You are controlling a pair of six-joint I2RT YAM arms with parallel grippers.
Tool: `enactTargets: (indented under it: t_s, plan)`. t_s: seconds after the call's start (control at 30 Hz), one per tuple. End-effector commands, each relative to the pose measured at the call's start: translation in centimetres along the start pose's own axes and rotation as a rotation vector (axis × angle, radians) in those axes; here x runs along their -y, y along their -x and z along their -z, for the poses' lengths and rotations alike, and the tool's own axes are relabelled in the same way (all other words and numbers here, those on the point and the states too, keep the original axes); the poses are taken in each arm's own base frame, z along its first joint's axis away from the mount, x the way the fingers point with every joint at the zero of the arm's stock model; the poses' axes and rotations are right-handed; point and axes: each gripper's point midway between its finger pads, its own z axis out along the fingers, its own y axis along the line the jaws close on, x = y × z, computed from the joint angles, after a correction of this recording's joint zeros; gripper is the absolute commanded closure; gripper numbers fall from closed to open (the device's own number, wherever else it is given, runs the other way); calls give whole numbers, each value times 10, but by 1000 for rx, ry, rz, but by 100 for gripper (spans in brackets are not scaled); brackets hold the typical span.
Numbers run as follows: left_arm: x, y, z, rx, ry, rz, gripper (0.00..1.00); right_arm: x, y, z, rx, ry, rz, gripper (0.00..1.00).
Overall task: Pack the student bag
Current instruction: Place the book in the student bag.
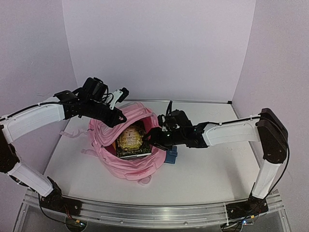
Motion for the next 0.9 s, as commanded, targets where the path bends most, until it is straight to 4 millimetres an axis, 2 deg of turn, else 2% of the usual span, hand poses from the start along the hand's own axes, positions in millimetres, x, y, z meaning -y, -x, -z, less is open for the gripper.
enactTargets:
  t_s: [0.0,0.33,0.47,0.57,0.73,0.87]
  plan:
    - [11,59,25,233,-44,-41,100,17,-1,-9,14,-82,12,48]
    - [11,57,23,225,-44,-39,100,23,-6,-21,5,-131,45,52]
    - [10,58,23,227,-41,-40,100,21,-9,-27,-12,-126,52,61]
    - [10,58,23,227,-42,-39,100,13,-9,-33,-11,-112,71,65]
    - [11,58,23,224,-49,-39,100,-4,1,-48,25,-91,110,72]
    - [12,56,21,219,-53,-37,100,-24,12,-62,63,-38,139,74]
